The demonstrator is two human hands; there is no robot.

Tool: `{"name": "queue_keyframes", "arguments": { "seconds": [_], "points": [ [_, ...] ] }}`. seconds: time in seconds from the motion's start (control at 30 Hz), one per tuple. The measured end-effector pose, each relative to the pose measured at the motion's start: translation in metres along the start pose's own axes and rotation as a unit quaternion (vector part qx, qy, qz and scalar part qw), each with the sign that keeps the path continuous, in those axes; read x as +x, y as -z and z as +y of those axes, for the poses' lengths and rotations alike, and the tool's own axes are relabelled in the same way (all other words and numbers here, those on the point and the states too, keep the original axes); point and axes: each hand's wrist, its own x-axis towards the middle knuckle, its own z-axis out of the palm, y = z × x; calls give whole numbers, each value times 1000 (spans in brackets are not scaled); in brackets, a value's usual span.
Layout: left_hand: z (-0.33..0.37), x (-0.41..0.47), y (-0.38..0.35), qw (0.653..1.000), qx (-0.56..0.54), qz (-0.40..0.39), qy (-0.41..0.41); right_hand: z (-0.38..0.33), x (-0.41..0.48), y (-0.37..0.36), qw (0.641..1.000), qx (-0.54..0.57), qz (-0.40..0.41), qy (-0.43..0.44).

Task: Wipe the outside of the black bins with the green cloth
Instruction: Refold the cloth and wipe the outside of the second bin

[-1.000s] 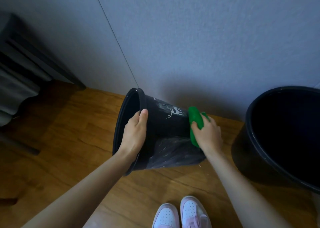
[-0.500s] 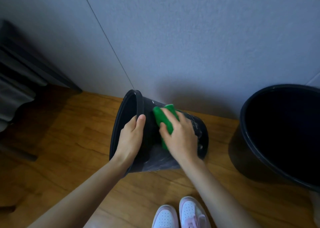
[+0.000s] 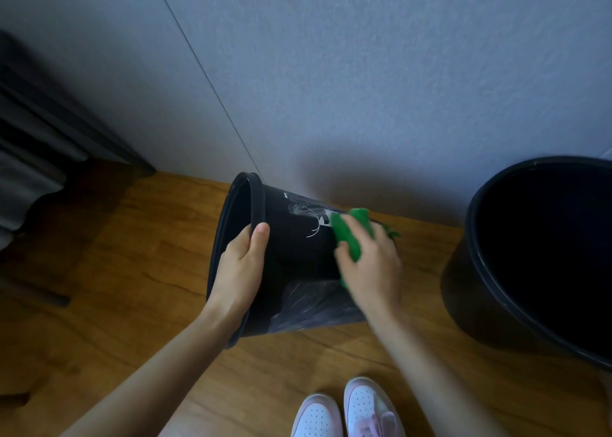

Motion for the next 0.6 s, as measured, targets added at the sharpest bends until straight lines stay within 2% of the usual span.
{"name": "queue_keyframes", "arguments": {
  "seconds": [0.1, 0.17, 0.23, 0.33, 0.4, 0.5, 0.6],
  "points": [
    [2, -2, -2, 1000, 4, -5, -5, -34, -14, 1, 994, 23, -26, 101],
    [3, -4, -3, 1000, -1, -11, -9, -23, -8, 4, 994, 17, -23, 109],
    [4, -5, -5, 1000, -8, -17, -15, 9, 4, 6, 999, 6, -24, 37],
    [2, -5, -6, 999, -5, -25, -31, 64, 18, 13, 990, -17, -55, -131],
    [1, -4, -6, 998, 7, -39, -41, 87, 20, 17, 981, -15, -84, -174],
    [0, -3, -5, 998, 9, -42, -40, 85, 19, 18, 986, -31, -83, -140],
    [-2, -4, -3, 998, 16, -49, -47, 47, 5, 17, 998, -22, -45, -38]
  ]
}}
